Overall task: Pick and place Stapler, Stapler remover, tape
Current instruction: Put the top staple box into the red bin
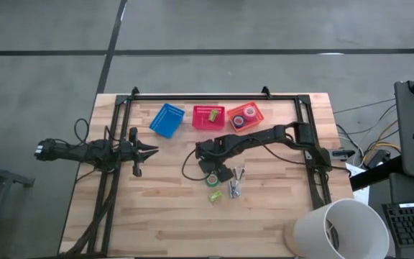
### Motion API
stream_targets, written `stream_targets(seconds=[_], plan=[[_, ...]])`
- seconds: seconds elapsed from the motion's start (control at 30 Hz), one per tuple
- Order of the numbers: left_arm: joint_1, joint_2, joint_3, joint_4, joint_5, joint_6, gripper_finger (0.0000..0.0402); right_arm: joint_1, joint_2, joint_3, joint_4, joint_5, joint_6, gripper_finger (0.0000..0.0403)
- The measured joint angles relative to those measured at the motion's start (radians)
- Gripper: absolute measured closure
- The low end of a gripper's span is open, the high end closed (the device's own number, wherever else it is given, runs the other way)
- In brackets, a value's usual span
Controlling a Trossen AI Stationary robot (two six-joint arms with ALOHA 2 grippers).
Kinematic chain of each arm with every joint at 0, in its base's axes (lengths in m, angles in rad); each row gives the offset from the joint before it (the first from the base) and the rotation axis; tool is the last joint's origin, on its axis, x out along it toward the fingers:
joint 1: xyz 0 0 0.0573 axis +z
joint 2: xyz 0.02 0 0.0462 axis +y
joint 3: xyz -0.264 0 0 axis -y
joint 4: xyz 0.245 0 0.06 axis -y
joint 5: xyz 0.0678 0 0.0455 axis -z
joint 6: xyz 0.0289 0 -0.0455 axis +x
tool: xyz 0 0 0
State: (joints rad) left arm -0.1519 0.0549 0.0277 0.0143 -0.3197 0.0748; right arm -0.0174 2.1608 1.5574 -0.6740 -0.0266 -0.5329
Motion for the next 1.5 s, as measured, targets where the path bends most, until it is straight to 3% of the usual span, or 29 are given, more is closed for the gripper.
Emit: stream_targets(seconds=[0.53,0.7,0.93,1.2,1.5], plan=[[0.0,0.0,0.0,0.0,0.0,0.0,0.0351,-0.006,0.002,0.0,0.031,0.002,0.041,0.0307],[0.0,0.0,0.0,0.0,0.0,0.0,0.0351,-0.009,0.0,0.014,0.025,0.019,0.055,0.03],[0.0,0.0,0.0,0.0,0.0,0.0,0.0351,-0.032,-0.011,0.055,0.019,0.144,0.004,0.0288],[0.0,0.0,0.0,0.0,0.0,0.0,0.0351,-0.108,-0.014,0.138,-0.01,0.363,-0.043,0.0297],[0.0,0.0,0.0,0.0,0.0,0.0,0.0351,-0.227,-0.017,0.233,0.052,0.343,0.024,0.0294]])
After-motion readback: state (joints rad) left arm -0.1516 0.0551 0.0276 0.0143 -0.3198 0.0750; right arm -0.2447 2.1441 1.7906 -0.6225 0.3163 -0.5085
